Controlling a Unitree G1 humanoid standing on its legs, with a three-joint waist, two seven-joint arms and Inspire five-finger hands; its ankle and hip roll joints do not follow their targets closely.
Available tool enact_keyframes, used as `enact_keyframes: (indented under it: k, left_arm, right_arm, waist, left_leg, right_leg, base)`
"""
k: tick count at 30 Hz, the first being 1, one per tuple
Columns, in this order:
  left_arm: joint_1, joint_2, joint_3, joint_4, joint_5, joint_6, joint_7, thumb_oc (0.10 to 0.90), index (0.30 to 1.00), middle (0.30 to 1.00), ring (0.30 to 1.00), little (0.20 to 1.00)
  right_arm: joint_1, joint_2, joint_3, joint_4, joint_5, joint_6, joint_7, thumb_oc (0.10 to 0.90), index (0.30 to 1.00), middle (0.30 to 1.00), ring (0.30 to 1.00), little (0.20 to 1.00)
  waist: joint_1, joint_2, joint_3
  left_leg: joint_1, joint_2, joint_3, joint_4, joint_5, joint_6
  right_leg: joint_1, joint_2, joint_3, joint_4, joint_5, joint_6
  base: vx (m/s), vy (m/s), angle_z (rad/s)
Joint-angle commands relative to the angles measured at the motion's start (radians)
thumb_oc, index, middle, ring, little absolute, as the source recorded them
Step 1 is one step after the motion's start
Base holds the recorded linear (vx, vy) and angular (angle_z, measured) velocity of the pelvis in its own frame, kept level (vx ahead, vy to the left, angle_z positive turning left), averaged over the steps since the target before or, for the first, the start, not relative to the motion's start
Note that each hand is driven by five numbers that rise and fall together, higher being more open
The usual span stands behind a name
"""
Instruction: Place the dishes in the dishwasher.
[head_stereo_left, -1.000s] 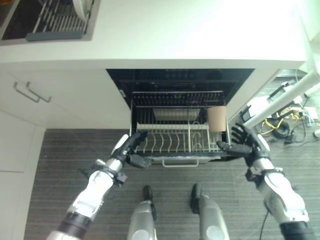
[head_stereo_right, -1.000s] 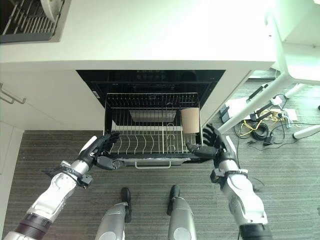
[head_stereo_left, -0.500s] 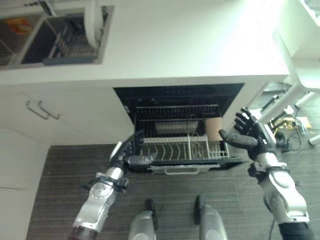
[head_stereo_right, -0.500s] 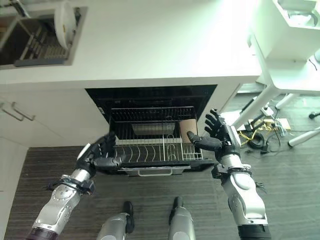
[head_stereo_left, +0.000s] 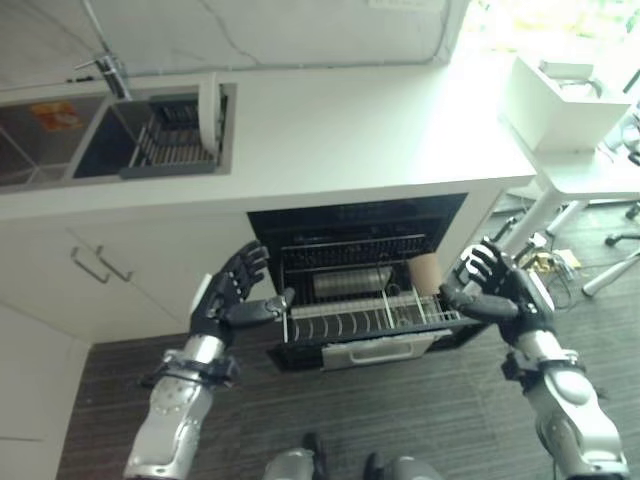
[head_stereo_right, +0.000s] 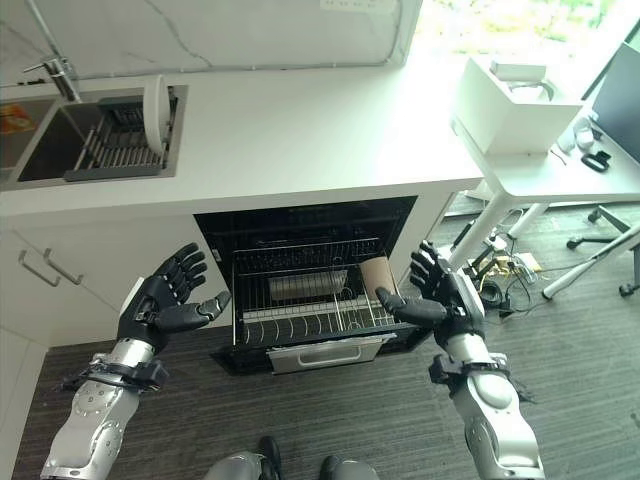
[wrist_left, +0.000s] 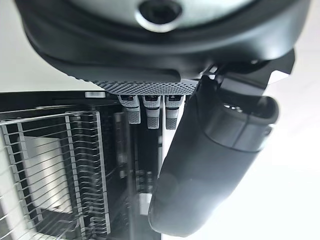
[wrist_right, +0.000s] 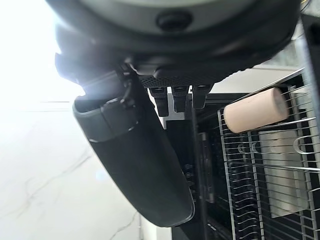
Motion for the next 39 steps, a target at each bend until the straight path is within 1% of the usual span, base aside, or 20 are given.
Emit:
enact_keyframes:
  k: [1,2,3,4,5,6,9,11,13,16,17,19,21,22,23,24,25,28,32,39]
  left_arm:
    - [-0.098,0.037,0.011,-0.111,-0.043,-0.124,-0.008,0.8,0.9,0.9,0.9,0.9]
    - [-0.093,0.032,0.006,-0.127,-0.047,-0.119,-0.005,0.8,0.9,0.9,0.9,0.9]
    - [-0.089,0.03,0.01,-0.134,-0.059,-0.111,-0.009,0.8,0.9,0.9,0.9,0.9]
    - [-0.089,0.03,0.011,-0.131,-0.065,-0.112,-0.01,0.8,0.9,0.9,0.9,0.9]
    - [-0.09,0.028,0.0,-0.121,-0.068,-0.122,0.005,0.8,0.9,0.9,0.9,0.9]
    - [-0.083,0.029,-0.001,-0.127,-0.062,-0.133,0.021,0.8,0.9,0.9,0.9,0.9]
    - [-0.058,0.023,0.012,-0.135,-0.063,-0.161,0.039,0.8,0.9,0.9,0.9,0.9]
    - [-0.033,0.006,0.026,-0.132,-0.058,-0.199,0.042,0.8,0.9,0.9,0.9,0.9]
    - [-0.007,-0.002,0.057,-0.14,-0.046,-0.231,0.041,0.8,0.9,0.9,0.9,0.9]
    - [-0.012,0.032,0.092,-0.14,-0.004,-0.269,0.039,0.8,0.9,0.9,0.9,0.9]
    - [-0.022,0.054,0.112,-0.136,-0.013,-0.261,0.037,0.8,0.9,0.9,0.9,0.9]
    - [-0.034,0.068,0.127,-0.142,0.006,-0.281,0.049,0.8,0.9,0.9,0.9,0.9]
    - [-0.035,0.074,0.14,-0.157,0.021,-0.315,0.076,0.8,0.9,0.9,0.9,0.9]
    - [-0.046,0.084,0.146,-0.176,0.035,-0.332,0.098,0.8,0.9,0.9,0.9,0.9]
    - [-0.067,0.094,0.137,-0.189,0.056,-0.335,0.109,0.8,0.9,0.9,0.9,0.9]
    - [-0.071,0.094,0.134,-0.19,0.059,-0.333,0.11,0.8,0.9,0.9,0.9,0.9]
    - [-0.085,0.092,0.118,-0.192,0.102,-0.336,0.132,0.8,0.9,0.9,0.9,0.9]
    - [-0.109,0.077,0.08,-0.181,0.182,-0.338,0.196,0.8,0.9,0.9,0.9,0.9]
    - [-0.121,0.06,0.039,-0.163,0.24,-0.333,0.261,0.8,0.9,0.9,0.9,0.9]
    - [-0.131,0.061,0.021,-0.179,0.223,-0.35,0.252,0.8,0.9,0.9,0.9,0.9]
  right_arm:
    - [-0.1,-0.053,-0.087,-0.1,0.034,-0.121,-0.015,0.8,0.9,0.9,0.9,0.9]
    - [-0.094,-0.06,-0.093,-0.11,0.027,-0.119,-0.026,0.8,0.9,0.9,0.9,0.9]
    - [-0.099,-0.071,-0.099,-0.112,0.026,-0.111,-0.033,0.8,0.9,0.9,0.9,0.9]
    - [-0.11,-0.075,-0.099,-0.108,0.025,-0.106,-0.038,0.8,0.9,0.9,0.9,0.9]
    - [-0.141,-0.086,-0.092,-0.095,0.017,-0.095,-0.044,0.8,0.9,0.9,0.9,0.9]
    - [-0.144,-0.098,-0.095,-0.103,0.026,-0.09,-0.036,0.8,0.9,0.9,0.9,0.9]
    - [-0.134,-0.124,-0.113,-0.117,0.038,-0.083,-0.002,0.8,0.9,0.9,0.9,0.9]
    - [-0.146,-0.134,-0.117,-0.114,0.043,-0.078,0.018,0.8,0.9,0.9,0.9,0.9]
    - [-0.155,-0.143,-0.116,-0.125,0.034,-0.066,0.026,0.8,0.9,0.9,0.9,0.9]
    - [-0.13,-0.128,-0.124,-0.143,0.0,-0.058,0.021,0.8,0.9,0.9,0.9,0.9]
    - [-0.095,-0.11,-0.132,-0.163,0.037,-0.063,0.005,0.8,0.9,0.9,0.9,0.9]
    - [-0.097,-0.067,-0.125,-0.166,0.079,-0.095,-0.009,0.8,0.9,0.9,0.9,0.9]
    - [-0.111,-0.028,-0.107,-0.165,0.064,-0.118,-0.001,0.8,0.9,0.9,0.9,0.9]
    - [-0.132,-0.004,-0.075,-0.167,0.026,-0.128,-0.003,0.8,0.9,0.9,0.9,0.9]
    - [-0.139,-0.001,-0.052,-0.18,0.007,-0.14,-0.022,0.8,0.9,0.9,0.9,0.9]
    - [-0.139,-0.001,-0.051,-0.184,0.007,-0.148,-0.027,0.8,0.9,0.9,0.9,0.9]
    - [-0.142,-0.005,-0.055,-0.195,0.027,-0.175,-0.042,0.8,0.9,0.9,0.9,0.9]
    - [-0.138,-0.006,-0.073,-0.2,0.071,-0.246,-0.07,0.8,0.9,0.9,0.9,0.9]
    - [-0.136,-0.014,-0.076,-0.197,0.076,-0.276,-0.06,0.8,0.9,0.9,0.9,0.9]
    - [-0.14,-0.025,-0.067,-0.206,0.052,-0.262,-0.08,0.8,0.9,0.9,0.9,0.9]
  waist:
    - [-0.017,-0.038,-0.028]
    - [-0.014,-0.052,-0.018]
    - [-0.017,-0.056,-0.011]
    - [-0.02,-0.056,-0.011]
    - [-0.029,-0.05,-0.019]
    - [-0.033,-0.028,-0.033]
    - [-0.03,-0.002,-0.058]
    - [-0.018,0.01,-0.065]
    - [-0.008,0.021,-0.059]
    - [-0.009,0.014,-0.046]
    - [-0.003,-0.003,-0.045]
    - [0.014,-0.008,-0.042]
    - [0.038,-0.001,-0.042]
    - [0.052,0.008,-0.041]
    - [0.05,0.007,-0.045]
    - [0.048,0.005,-0.046]
    - [0.039,-0.005,-0.049]
    - [0.016,-0.024,-0.054]
    - [0.013,-0.028,-0.072]
    - [0.021,-0.029,-0.084]
  left_leg:
    - [0.083,-0.044,-0.062,0.05,-0.028,-0.063]
    - [0.082,-0.046,-0.051,0.078,0.043,-0.092]
    - [0.057,-0.001,-0.039,0.119,0.078,-0.116]
    - [0.053,0.032,-0.03,0.106,0.087,-0.123]
    - [0.063,0.11,-0.026,0.05,0.077,-0.127]
    - [0.024,0.176,-0.068,0.05,0.06,-0.142]
    - [-0.049,0.24,-0.225,0.05,0.067,-0.191]
    - [-0.067,0.237,-0.36,0.05,0.075,-0.211]
    - [-0.039,0.211,-0.411,0.05,0.046,-0.211]
    - [-0.003,0.185,-0.328,0.05,0.005,-0.201]
    - [0.008,0.135,-0.308,0.05,-0.009,-0.179]
    - [0.022,0.107,-0.268,0.05,-0.027,-0.152]
    - [0.03,0.098,-0.233,0.05,-0.039,-0.131]
    - [0.031,0.089,-0.213,0.05,-0.05,-0.111]
    - [0.022,0.067,-0.219,0.05,-0.059,-0.092]
    - [0.019,0.061,-0.221,0.05,-0.059,-0.089]
    - [0.011,0.039,-0.226,0.05,-0.06,-0.083]
    - [-0.005,0.0,-0.236,0.05,-0.063,-0.075]
    - [-0.033,-0.02,-0.244,0.05,-0.061,-0.071]
    - [-0.035,-0.018,-0.248,0.05,-0.053,-0.077]
  right_leg:
    - [-0.014,-0.029,0.038,-0.01,0.058,0.038]
    - [-0.005,-0.052,0.032,-0.01,0.06,0.027]
    - [0.001,-0.063,0.03,-0.01,0.064,0.024]
    - [0.002,-0.067,0.034,-0.01,0.065,0.026]
    - [0.001,-0.078,0.052,-0.01,0.062,0.038]
    - [-0.005,-0.076,0.069,-0.01,0.056,0.05]
    - [-0.023,-0.083,0.127,-0.01,0.049,0.071]
    - [-0.029,-0.093,0.188,-0.01,0.044,0.084]
    - [-0.029,-0.123,0.233,-0.01,0.051,0.109]
    - [-0.014,-0.228,0.228,-0.01,0.093,0.179]
    - [-0.021,-0.299,0.217,-0.01,0.179,0.201]
    - [-0.014,-0.351,0.149,-0.01,0.274,0.197]
    - [0.007,-0.361,0.065,-0.01,0.305,0.183]
    - [0.019,-0.323,0.015,-0.01,0.284,0.175]
    - [0.009,-0.222,0.012,-0.01,0.188,0.154]
    - [0.006,-0.199,0.016,-0.01,0.165,0.148]
    - [-0.014,-0.134,0.031,-0.01,0.117,0.127]
    - [-0.067,-0.066,0.103,-0.01,0.096,0.103]
    - [-0.099,-0.04,0.141,-0.01,0.098,0.098]
    - [-0.094,-0.027,0.133,-0.01,0.084,0.083]
  base:
    - [0.12,-0.068,0.16]
    - [0.12,-0.004,0.2]
    - [0.1,0.067,0.21]
    - [0.14,0.297,0.23]
    - [0.18,0.51,0.16]
    - [0.2,0.604,0.03]
    - [0.18,0.528,-0.19]
    - [0.21,0.607,-0.83]
    - [0.18,0.617,-1.16]
    - [0.13,0.643,-0.8]
    - [0.12,0.722,-0.13]
    - [0.05,0.495,0.08]
    - [-0.01,0.424,-0.18]
    - [-0.04,0.534,-0.71]
    - [-0.03,0.411,-0.42]
    - [-0.02,0.258,-0.19]
    - [-0.02,0.086,0.37]
    - [-0.02,0.028,0.67]
    - [0.0,-0.057,0.2]
    - [0.04,-0.075,0.13]
